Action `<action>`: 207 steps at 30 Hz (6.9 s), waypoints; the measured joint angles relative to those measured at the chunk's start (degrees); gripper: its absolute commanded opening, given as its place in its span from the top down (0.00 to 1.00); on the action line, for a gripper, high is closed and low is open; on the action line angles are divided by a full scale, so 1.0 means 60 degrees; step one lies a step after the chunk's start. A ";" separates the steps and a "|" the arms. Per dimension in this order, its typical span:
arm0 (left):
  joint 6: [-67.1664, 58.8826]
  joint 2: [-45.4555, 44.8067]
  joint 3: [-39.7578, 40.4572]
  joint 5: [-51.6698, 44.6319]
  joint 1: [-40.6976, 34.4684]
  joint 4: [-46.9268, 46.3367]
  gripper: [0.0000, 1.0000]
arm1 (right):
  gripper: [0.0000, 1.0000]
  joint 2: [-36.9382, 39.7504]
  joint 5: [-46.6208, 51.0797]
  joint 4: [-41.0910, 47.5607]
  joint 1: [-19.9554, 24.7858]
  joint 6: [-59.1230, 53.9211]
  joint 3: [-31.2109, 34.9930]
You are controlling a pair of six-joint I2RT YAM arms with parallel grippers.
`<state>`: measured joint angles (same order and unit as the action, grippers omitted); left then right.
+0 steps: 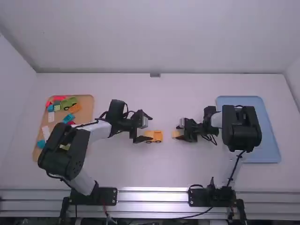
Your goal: Assemble lego blocks to make yellow taxi
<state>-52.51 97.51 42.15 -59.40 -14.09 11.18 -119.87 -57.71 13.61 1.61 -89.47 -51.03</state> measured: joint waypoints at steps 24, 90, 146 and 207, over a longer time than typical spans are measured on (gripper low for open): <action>0.0197 0.1993 -0.0860 0.0397 0.0000 0.2390 0.01 | 0.82 0.0000 -0.0681 0.4543 -0.0382 -0.1275 -0.1490; 0.0616 0.2874 -0.0069 0.2058 -0.0627 0.2477 0.57 | 0.94 0.2441 0.0750 -0.2408 -0.2871 0.5115 0.0922; -0.0477 0.2874 -0.0007 0.1421 -0.0623 0.1552 0.67 | 0.65 0.2492 0.2823 -0.2178 -0.4000 0.5388 0.0925; -0.0441 0.2874 0.0036 0.1344 -0.0608 0.1443 0.70 | 1.00 0.2492 0.0412 -0.2820 -0.3104 0.4510 0.1249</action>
<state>-55.16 114.76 42.37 -51.33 -17.74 19.84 -104.92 -55.24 -3.31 -17.02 -62.41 -43.53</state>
